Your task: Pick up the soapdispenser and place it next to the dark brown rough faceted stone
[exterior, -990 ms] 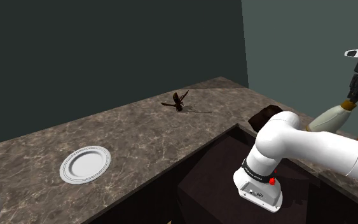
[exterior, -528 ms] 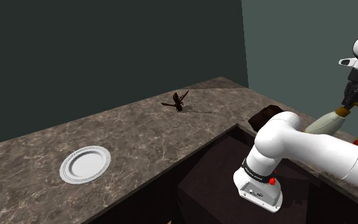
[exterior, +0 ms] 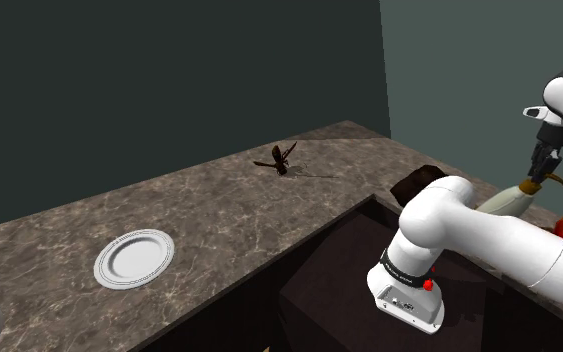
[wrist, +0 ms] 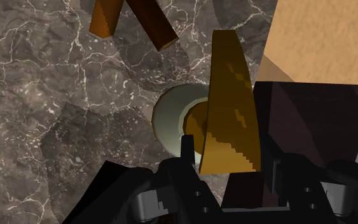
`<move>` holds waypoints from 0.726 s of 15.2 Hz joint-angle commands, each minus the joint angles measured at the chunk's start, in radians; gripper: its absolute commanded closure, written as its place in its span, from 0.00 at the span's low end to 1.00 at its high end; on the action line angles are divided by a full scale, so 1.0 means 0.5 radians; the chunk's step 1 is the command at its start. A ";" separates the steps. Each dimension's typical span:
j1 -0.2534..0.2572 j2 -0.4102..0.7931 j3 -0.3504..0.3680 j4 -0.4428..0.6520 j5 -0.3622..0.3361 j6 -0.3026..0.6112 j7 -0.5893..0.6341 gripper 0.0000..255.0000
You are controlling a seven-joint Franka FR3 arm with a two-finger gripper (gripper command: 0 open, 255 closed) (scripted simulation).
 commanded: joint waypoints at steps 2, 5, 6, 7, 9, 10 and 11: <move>-0.024 -0.047 -0.051 -0.063 -0.047 0.031 0.008 1.00; -0.052 -0.095 -0.104 -0.126 -0.095 0.060 0.013 1.00; -0.062 -0.110 -0.123 -0.147 -0.112 0.070 0.014 1.00; -0.072 -0.125 -0.142 -0.167 -0.129 0.080 0.015 1.00; -0.092 -0.155 -0.180 -0.206 -0.164 0.099 0.017 1.00; -0.102 -0.170 -0.201 -0.225 -0.183 0.109 0.018 1.00; -0.102 -0.170 -0.201 -0.225 -0.183 0.109 0.018 1.00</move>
